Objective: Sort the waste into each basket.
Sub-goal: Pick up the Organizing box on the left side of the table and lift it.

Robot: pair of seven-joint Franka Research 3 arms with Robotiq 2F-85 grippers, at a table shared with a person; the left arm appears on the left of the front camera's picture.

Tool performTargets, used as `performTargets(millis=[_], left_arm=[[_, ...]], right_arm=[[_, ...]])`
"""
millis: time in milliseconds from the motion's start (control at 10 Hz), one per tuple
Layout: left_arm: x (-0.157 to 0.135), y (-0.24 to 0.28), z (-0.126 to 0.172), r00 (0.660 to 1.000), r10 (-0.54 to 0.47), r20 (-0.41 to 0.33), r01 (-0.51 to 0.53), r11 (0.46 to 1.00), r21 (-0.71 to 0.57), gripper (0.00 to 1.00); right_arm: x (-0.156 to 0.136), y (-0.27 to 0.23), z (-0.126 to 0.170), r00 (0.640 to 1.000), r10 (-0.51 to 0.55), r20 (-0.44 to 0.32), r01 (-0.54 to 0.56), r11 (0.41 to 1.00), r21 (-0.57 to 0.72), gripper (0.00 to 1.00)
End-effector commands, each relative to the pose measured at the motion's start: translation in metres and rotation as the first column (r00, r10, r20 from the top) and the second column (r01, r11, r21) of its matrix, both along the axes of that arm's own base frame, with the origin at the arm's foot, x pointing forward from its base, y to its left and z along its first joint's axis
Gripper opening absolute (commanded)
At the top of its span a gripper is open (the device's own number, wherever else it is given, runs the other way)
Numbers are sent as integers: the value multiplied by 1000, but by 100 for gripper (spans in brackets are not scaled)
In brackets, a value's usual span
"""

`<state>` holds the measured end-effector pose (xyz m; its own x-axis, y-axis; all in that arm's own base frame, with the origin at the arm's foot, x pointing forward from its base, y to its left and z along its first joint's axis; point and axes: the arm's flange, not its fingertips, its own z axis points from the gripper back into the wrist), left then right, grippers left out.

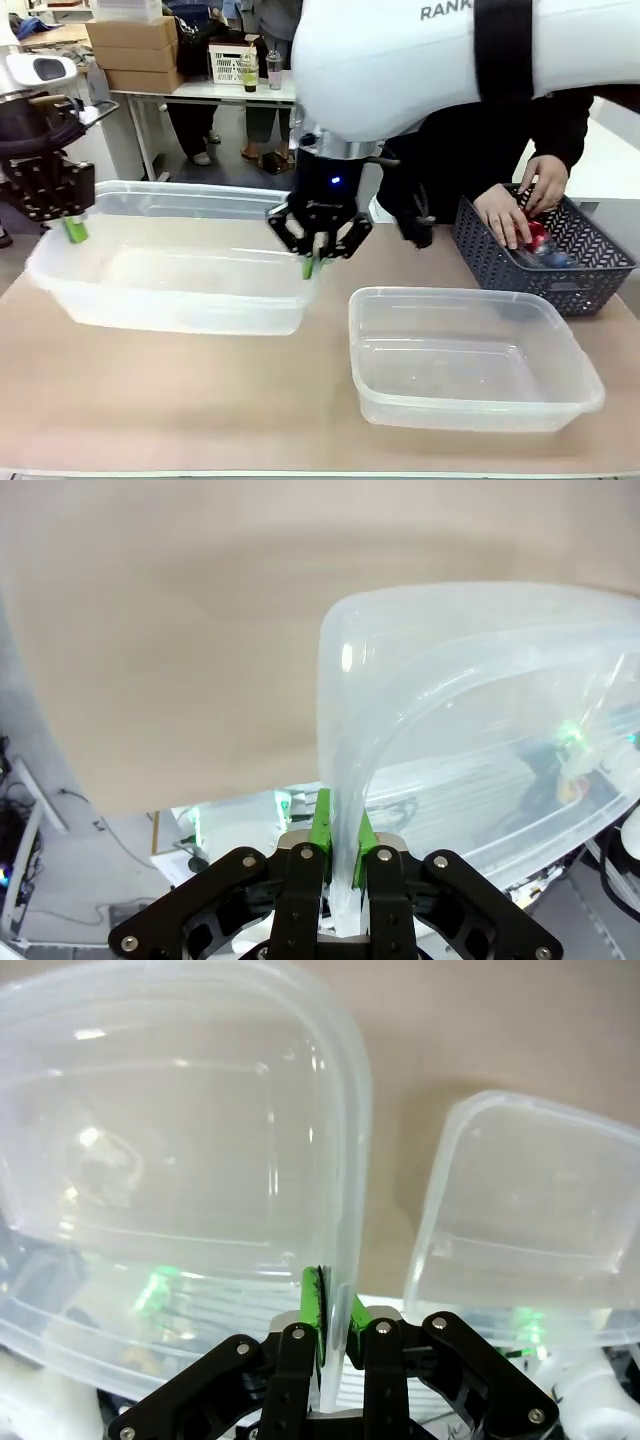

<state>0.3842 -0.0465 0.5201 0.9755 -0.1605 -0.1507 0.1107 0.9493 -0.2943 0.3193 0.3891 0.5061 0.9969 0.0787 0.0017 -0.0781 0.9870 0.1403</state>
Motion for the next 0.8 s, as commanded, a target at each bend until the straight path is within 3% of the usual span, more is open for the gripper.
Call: performTargets(millis=[0,300,500,700], left_arm=[[3,-40,13,999,-36,-33,33,996,-83,7],[0,-113,20,994,-58,-92,49,994,-97,7],[-5,-155,10,985,-82,-149,70,994,-86,7],[-17,-183,-11,968,-167,-186,157,985,-64,7]], right_arm=[[5,-51,5,999,41,34,-44,995,94,5],[15,-122,5,995,84,-50,-85,996,0,5],[7,-156,-1,998,68,-19,-66,996,53,5],[3,-177,-11,999,33,12,-34,993,111,5]])
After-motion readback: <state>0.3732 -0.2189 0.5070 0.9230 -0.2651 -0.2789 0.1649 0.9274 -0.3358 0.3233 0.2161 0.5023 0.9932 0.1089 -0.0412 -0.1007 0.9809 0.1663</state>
